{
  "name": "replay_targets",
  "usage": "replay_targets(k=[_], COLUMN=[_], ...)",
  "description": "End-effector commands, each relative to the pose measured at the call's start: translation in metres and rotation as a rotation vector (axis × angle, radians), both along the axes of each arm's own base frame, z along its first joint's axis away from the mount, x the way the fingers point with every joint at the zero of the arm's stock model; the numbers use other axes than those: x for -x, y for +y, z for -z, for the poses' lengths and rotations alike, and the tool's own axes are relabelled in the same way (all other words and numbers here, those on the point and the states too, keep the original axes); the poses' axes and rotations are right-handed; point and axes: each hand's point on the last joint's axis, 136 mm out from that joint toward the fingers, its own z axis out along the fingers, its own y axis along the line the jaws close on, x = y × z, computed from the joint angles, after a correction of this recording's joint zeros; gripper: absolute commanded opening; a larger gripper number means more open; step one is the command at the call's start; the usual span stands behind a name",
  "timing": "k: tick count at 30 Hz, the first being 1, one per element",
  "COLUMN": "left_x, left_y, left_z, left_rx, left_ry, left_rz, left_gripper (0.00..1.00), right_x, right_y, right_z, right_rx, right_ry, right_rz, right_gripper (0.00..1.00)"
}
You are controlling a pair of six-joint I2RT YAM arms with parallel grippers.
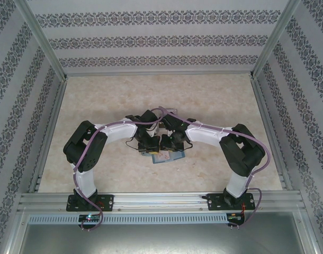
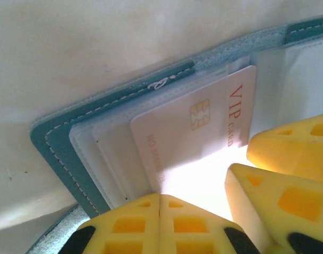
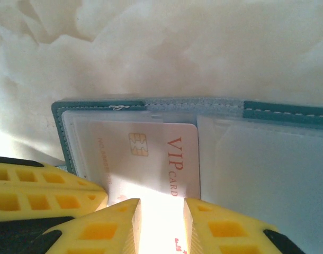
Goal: Take the credit cards out of the card holder
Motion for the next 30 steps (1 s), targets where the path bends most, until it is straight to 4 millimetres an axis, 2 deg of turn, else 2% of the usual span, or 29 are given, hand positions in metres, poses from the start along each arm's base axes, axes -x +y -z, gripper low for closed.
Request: replay_targets(k=[1, 13, 23, 30], left_x=[0.001, 0.000, 0.006, 0.010], left_y=[-0.001, -0.006, 0.003, 0.009], left_z=[-0.001, -0.003, 0.018, 0.025], left_rx=[-0.017, -0.014, -0.067, -0.095], left_ry=[0.003, 0.004, 0.031, 0.040], left_rz=[0.012, 0.020, 0.021, 0.024], left_gripper=[0.02, 0.02, 0.02, 0.02], right_x=[0.003, 0.002, 0.004, 0.005], right_y=[-0.011, -0.015, -0.017, -0.009], right_z=[-0.003, 0.009, 0.019, 0.020], right_rx=[0.021, 0.045, 0.055, -0.001], right_ry=[-0.001, 0.024, 0.042, 0.055], right_rz=[0.012, -0.002, -0.006, -0.002], right_gripper=[0.28, 0.28, 0.28, 0.28])
